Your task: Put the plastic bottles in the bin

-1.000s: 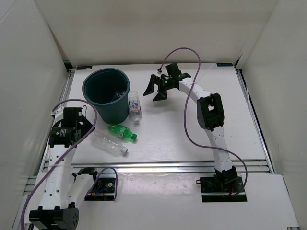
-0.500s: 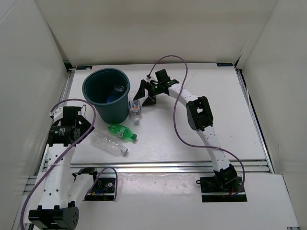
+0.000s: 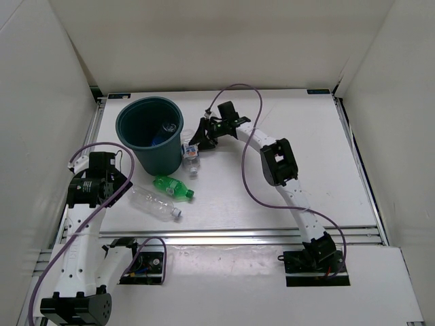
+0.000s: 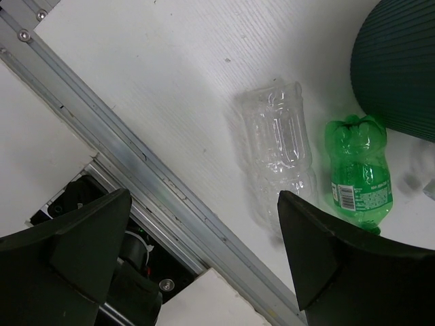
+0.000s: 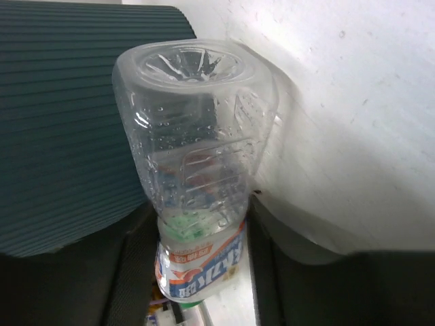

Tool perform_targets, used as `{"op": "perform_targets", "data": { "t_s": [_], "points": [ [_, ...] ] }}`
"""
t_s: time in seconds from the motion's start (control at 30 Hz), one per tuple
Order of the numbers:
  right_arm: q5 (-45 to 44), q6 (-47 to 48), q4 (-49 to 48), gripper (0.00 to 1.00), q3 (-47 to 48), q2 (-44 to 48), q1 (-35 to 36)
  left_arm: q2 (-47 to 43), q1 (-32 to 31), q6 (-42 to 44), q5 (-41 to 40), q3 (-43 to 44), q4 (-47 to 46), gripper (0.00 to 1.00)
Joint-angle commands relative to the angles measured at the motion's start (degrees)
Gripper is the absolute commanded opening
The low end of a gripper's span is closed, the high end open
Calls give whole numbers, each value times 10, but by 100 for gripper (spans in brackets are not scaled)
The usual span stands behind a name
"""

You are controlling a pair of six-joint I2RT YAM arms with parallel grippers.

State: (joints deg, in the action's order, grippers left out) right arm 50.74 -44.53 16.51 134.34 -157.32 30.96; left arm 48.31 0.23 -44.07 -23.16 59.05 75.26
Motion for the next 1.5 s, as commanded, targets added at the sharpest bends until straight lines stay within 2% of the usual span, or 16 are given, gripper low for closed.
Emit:
{"op": "perform_targets", "data": {
  "t_s": [0.0,0.1,0.17,0.33,0.47,0.53,0.63,0.73,0.83,0.97,1.03,1.17,1.27,1.37,1.4,1.47],
  "points": [
    [19,3,-2,44,-10,-15,3,-2,2,-12,-11,21,8,100],
    [19,3,-2,27,-36,-4,-22,-8,2,-17,-11,21,8,100],
    [19,3,9,21,-57,19,-36,-8,2,-22,-11,15,8,100],
    [14,71,67,11,-121,110,-85,-14,2,-22,-11,-5,-30,100],
    [-17,124,115,9,-140,200,-108,-9,2,-22,-16,-23,-64,100],
    [-51,150,154,9,-110,248,-108,-3,2,-28,-16,-29,-76,100],
    [-91,150,154,9,-45,291,-108,8,2,-28,-5,-40,-102,100],
    [-111,108,117,9,12,317,-96,24,2,-15,11,-46,-123,100],
    [-169,89,42,9,17,350,-60,30,2,-7,23,-52,-148,100],
    [-316,190,-19,9,89,347,30,35,2,-7,43,-58,-168,100],
    [-317,166,-38,9,122,316,46,42,2,-2,51,-51,-168,100],
    [-340,160,-103,9,98,304,72,54,2,3,63,-39,-163,100],
    [-345,153,-125,12,103,286,85,54,2,15,63,-39,-163,100],
    [-340,147,-138,23,89,271,100,54,2,21,63,-39,-158,100],
    [-325,147,-147,40,84,265,105,54,2,26,63,-39,-158,100],
    [-311,154,-147,59,79,259,105,49,2,26,68,-39,-158,100]
  ]
}}
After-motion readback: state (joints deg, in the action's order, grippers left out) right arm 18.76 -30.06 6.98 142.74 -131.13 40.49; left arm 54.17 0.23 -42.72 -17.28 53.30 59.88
